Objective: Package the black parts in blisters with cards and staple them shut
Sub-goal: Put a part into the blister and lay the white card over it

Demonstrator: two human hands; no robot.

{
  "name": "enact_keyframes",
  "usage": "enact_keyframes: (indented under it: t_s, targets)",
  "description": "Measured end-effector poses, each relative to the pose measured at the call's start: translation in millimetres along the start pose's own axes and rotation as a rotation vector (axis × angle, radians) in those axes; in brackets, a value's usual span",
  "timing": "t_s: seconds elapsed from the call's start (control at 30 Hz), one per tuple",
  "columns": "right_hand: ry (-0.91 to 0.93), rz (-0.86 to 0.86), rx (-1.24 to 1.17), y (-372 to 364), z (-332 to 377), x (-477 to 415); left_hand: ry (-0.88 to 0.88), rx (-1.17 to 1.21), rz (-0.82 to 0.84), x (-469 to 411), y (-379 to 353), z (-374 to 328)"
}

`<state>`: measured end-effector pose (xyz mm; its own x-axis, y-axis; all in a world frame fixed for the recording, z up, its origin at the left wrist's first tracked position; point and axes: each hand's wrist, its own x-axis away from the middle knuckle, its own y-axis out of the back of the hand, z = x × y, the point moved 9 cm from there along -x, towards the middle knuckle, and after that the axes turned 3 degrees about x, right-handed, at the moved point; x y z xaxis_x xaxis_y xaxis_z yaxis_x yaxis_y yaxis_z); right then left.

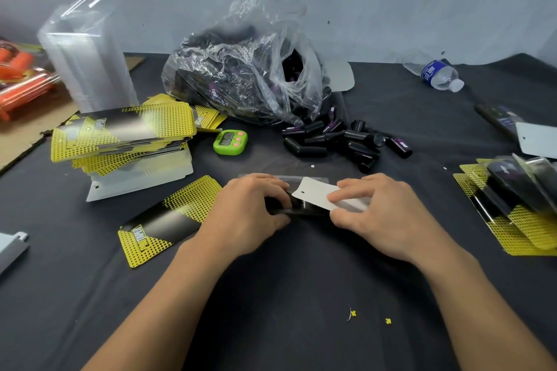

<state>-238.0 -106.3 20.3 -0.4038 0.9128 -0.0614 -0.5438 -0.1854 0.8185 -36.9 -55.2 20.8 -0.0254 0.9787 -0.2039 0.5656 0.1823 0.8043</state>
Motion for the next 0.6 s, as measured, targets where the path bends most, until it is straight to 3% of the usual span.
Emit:
enact_keyframes:
  t_s: [0.27, 0.6]
  targets:
    - [0.052, 0.017, 0.043, 6, 4, 1, -0.016, 0.157, 0.069, -4, 0, 2]
    - [0.079, 0.062, 0.074, -3, 12, 3, -0.021, 0.133, 0.130, -3, 8, 4]
